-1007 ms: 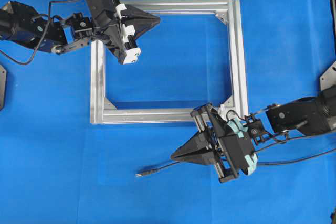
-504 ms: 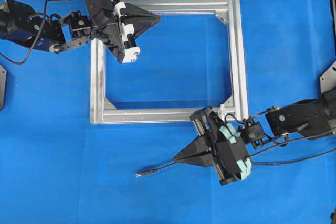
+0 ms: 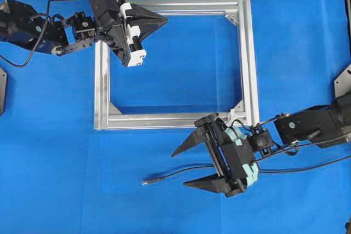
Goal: Insert the wire through the string loop located on the right side.
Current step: 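Open the right gripper and lower it over the black USB cable end, then close the right gripper on the cable just behind the USB plug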
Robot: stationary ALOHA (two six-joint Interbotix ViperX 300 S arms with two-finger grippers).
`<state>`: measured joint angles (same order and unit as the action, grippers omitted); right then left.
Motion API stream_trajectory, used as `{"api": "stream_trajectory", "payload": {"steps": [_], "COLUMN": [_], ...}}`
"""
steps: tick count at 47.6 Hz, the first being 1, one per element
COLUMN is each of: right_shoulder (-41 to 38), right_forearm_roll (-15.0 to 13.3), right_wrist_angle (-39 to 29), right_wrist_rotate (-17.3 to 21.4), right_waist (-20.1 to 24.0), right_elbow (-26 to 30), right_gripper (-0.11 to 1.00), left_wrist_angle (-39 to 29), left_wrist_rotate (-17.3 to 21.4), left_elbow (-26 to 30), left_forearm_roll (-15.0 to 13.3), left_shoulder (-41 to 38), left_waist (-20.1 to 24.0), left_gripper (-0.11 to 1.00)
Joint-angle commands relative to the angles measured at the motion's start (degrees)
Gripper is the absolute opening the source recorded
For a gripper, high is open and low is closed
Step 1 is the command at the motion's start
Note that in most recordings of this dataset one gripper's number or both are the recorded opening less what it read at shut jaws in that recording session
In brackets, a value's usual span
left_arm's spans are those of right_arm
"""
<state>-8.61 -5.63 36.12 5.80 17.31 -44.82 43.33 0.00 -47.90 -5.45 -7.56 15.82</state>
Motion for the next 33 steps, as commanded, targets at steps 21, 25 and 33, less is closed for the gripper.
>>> {"api": "stream_trajectory", "payload": {"steps": [21,25,33], "right_shoulder": [-7.03,-9.14,-12.13], "right_forearm_roll": [3.08,4.31,7.47], "right_wrist_angle": [0.35,0.44,0.44], "right_wrist_rotate": [2.99,3.16,3.16], "right_waist": [1.67,1.85,1.93], "right_elbow": [4.75,5.71,6.86], "right_gripper": [0.80,0.80,0.80], "left_wrist_angle": [-0.97,-1.14,-1.23], "left_wrist_rotate": [0.09,0.09,0.09], "left_elbow": [0.26,0.18,0.09], "left_forearm_roll": [0.18,0.18,0.18], "left_shoulder": [1.58,1.58,1.58], "left_waist": [-0.18,-0.18,-0.44], "left_gripper": [0.00,0.00,0.00]}}
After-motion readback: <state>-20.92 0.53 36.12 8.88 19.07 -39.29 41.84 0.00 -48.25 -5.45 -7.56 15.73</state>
